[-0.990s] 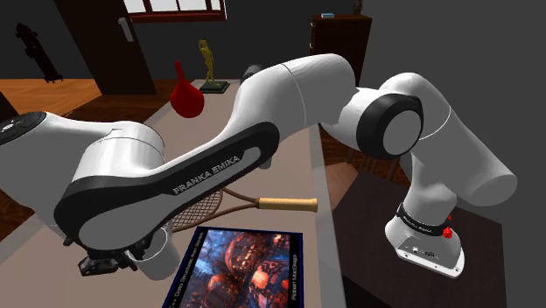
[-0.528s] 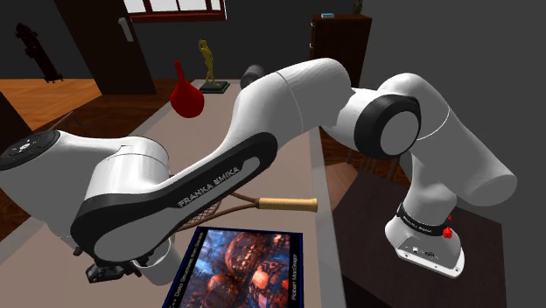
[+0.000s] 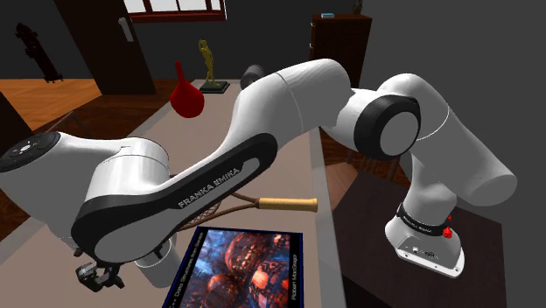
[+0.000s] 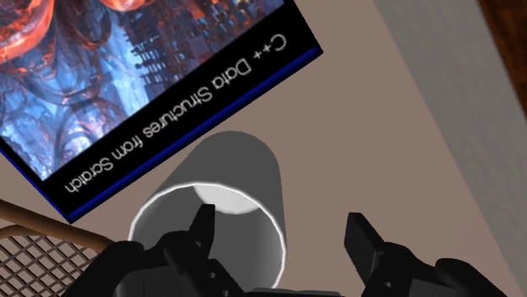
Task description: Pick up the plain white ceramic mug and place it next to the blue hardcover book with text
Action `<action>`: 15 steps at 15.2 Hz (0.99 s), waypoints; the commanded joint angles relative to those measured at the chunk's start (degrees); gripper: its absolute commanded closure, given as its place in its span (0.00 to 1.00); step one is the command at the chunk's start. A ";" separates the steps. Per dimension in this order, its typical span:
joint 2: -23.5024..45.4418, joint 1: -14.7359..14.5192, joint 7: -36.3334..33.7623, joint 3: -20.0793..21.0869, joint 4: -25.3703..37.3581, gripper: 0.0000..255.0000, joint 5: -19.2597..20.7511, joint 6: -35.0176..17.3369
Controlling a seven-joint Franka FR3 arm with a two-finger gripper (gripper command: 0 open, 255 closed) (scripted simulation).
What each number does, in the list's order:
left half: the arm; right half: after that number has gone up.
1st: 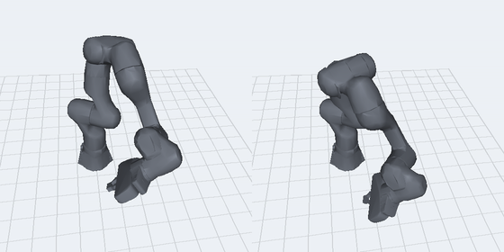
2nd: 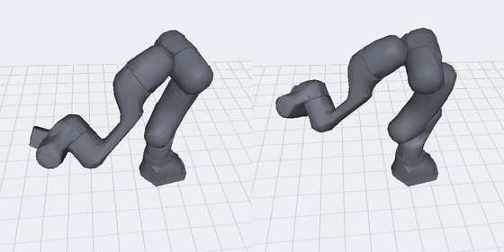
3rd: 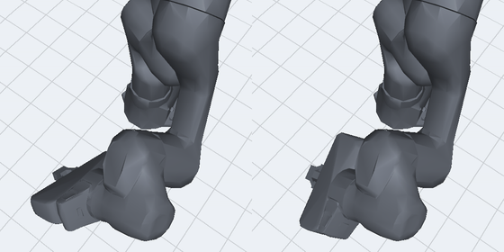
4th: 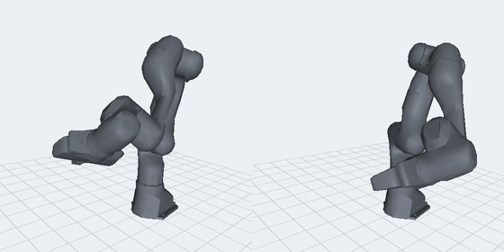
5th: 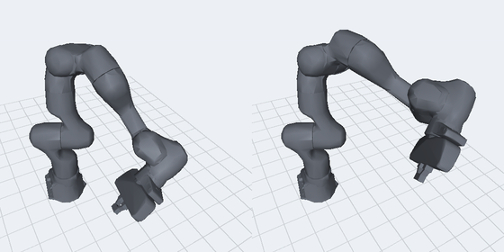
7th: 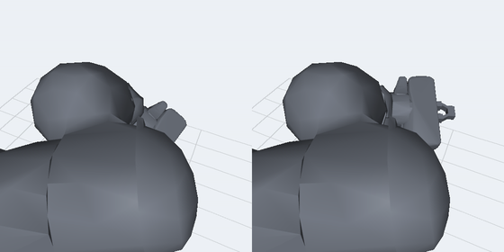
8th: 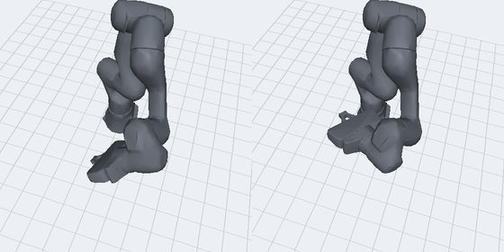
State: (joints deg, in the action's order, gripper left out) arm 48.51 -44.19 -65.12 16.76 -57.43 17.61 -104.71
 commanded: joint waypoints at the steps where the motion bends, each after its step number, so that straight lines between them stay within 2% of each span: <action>1: 0.01 0.00 0.00 0.00 0.00 0.00 0.00 0.01; 3: -0.04 -0.01 -0.02 0.01 -0.06 0.00 0.00 0.00; 7: -0.21 -1.26 0.81 0.14 7.05 0.00 -0.36 7.07; 15: -0.21 -1.26 0.81 0.14 7.05 0.00 -0.36 7.08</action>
